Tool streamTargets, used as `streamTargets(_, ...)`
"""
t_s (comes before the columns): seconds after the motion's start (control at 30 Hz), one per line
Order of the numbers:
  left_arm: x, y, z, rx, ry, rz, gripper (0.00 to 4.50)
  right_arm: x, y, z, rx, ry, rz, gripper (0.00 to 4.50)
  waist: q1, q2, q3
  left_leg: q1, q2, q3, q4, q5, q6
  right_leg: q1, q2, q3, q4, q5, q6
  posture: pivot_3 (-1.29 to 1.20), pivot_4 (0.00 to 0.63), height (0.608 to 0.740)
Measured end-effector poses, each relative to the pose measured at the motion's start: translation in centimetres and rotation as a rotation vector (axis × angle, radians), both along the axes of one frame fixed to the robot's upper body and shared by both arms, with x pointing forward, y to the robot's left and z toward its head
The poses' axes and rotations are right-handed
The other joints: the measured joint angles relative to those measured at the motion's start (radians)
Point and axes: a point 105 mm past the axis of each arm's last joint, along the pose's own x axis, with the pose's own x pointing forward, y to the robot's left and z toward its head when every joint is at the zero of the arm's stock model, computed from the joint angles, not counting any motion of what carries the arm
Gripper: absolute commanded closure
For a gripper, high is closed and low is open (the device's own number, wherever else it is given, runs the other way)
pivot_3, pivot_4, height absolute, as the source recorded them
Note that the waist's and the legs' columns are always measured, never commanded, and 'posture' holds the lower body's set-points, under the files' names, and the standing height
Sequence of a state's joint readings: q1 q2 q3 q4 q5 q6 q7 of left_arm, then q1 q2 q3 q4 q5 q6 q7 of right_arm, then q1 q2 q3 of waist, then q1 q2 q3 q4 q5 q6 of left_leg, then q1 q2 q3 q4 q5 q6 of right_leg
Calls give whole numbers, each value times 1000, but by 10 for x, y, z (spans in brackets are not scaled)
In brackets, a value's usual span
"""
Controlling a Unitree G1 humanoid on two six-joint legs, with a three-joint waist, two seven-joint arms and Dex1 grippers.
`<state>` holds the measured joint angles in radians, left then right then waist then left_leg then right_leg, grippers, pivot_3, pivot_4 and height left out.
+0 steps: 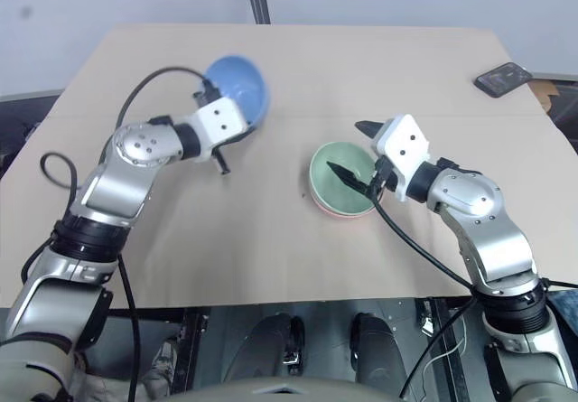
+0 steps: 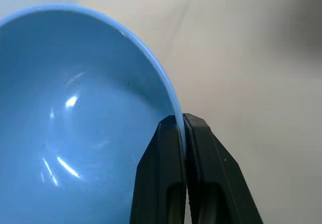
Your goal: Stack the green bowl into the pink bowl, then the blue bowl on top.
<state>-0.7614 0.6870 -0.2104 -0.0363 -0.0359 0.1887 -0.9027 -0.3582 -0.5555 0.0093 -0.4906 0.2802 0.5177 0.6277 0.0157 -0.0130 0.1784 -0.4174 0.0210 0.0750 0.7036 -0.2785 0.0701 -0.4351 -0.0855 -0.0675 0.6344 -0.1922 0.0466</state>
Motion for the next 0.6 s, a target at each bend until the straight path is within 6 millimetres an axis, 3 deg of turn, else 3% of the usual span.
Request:
streamTargets(0.1,-27,-26,13,-25,5,-254,4470,-1,-22,-4,12,4,-96,269,-1,0,0,1,0,1,0,0,0,0,0,0,1,0,0,0,150,740)
streamTargets(0.2,-37,-33,16,28,17,-397,4470,-12,-51,-24,6,60,-210,269,-1,0,0,2,-2,1,0,0,0,1,1,0,2,0,0,0,150,740)
streamTargets(0.4,-40,-55,11,105,50,-585,4470,-44,-74,-35,-3,102,-270,269,2,0,0,3,-3,0,1,0,1,2,1,1,2,-1,1,0,150,740)
streamTargets(0.57,-44,-67,-3,169,93,-719,4470,-67,-76,-34,6,125,-237,269,-4,0,0,3,-3,1,1,0,1,2,1,2,2,-1,1,0,150,740)
streamTargets(0.6,-46,-67,-9,201,126,-750,3838,-70,-77,-31,15,120,-234,269,-5,0,0,3,-3,1,1,0,1,2,1,2,2,-1,1,0,150,740)
